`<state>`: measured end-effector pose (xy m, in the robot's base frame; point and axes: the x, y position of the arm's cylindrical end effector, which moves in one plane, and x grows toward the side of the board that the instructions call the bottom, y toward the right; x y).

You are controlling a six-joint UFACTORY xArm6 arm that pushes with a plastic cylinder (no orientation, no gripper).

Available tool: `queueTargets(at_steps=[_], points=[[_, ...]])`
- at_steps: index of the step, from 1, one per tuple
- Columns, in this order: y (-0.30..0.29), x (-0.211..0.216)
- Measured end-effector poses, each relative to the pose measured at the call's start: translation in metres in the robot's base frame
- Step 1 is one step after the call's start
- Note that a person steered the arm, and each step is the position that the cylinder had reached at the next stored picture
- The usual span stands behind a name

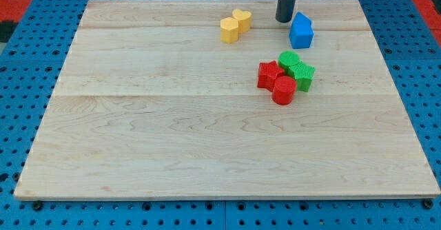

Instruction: Move the yellow hexagon slightly up

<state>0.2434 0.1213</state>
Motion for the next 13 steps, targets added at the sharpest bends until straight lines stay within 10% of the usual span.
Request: queueTargets(at_steps=[13], points=[[-0.11,0.001]])
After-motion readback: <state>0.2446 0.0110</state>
